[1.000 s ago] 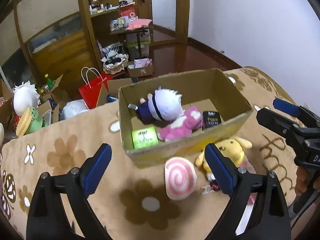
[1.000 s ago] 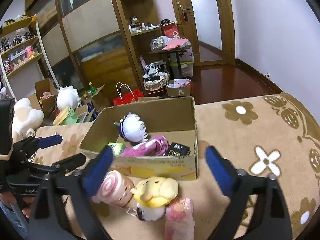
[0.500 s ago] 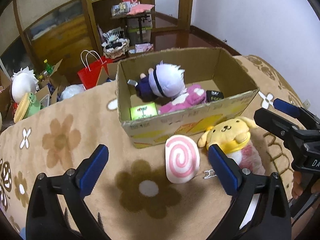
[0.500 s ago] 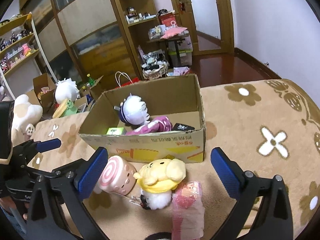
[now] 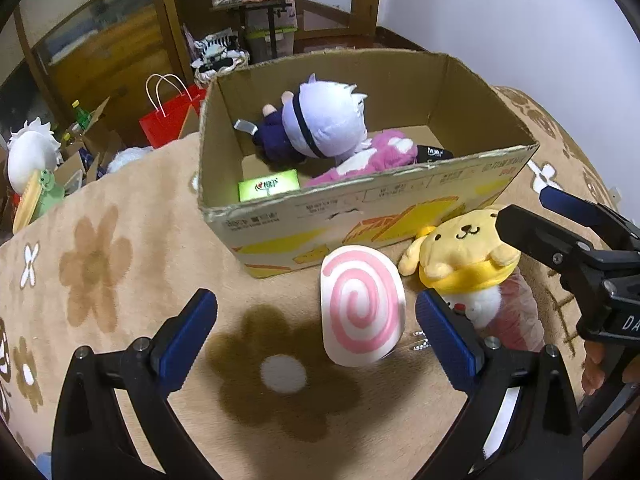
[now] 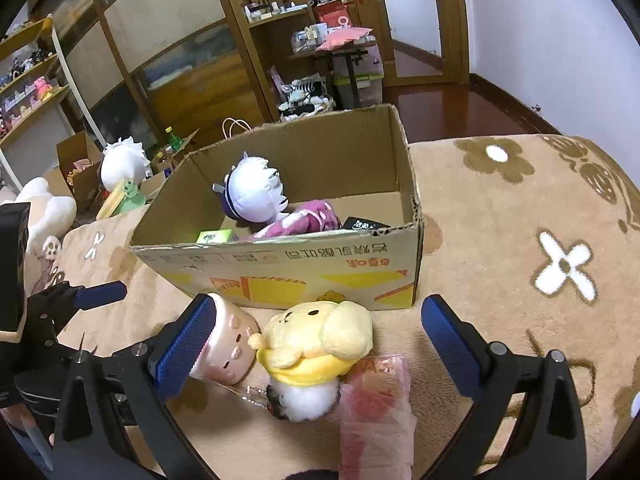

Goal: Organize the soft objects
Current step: 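Withdraw both tools back toward the remaining toys, then grasp the pink swirl plush with the left tool while the right tool grasps the yellow dog plush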

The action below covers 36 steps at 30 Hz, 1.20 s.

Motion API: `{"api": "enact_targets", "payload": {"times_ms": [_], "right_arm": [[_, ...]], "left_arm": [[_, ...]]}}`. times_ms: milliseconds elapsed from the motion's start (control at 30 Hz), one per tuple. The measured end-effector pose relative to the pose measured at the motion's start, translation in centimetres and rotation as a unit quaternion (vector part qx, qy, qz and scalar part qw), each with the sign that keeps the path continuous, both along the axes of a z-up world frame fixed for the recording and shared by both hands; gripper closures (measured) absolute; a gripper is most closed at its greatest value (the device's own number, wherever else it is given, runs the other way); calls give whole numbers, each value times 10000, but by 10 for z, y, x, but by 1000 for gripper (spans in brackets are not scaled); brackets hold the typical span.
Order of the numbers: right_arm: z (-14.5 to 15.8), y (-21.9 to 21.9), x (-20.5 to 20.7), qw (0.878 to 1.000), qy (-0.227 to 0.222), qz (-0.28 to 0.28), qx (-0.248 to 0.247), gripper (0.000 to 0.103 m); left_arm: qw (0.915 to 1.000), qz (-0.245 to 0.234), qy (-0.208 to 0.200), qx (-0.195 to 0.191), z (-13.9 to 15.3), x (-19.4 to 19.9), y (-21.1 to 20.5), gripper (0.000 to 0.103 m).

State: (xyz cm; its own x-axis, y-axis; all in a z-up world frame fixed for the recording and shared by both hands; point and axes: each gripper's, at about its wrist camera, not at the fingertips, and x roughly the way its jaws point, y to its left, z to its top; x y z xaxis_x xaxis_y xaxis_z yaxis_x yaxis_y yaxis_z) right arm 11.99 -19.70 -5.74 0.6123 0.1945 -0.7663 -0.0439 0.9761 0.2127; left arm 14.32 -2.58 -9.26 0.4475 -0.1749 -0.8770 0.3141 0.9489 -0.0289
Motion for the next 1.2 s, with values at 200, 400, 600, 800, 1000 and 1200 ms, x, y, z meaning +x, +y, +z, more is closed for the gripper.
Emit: {"api": "enact_targets", "payload": {"times_ms": [200,400,600,800,1000,1200], "right_arm": [[-13,0,7,9998,186,-5,50,0],[-19,2,13,9996,258,10,85,0],[-25,-1,15,9994,333,-43,132,0],[-30,-5,17,9986,457,-52,268,0],[-37,-3,19,9982,560,-16,222,0],[-37,-1,21,9982,555,40,216,0]], "left_arm": [[9998,-129,13,143,-8,5,-10,4],[9993,-271,26,240,-14,6,-16,4],[9990,-347,127,250,-21,10,-20,4],[9987,-396,236,232,-27,11,-24,4],[9984,-394,356,219,-32,16,-24,6],[9975,-369,571,171,-39,18,-23,18]]}}
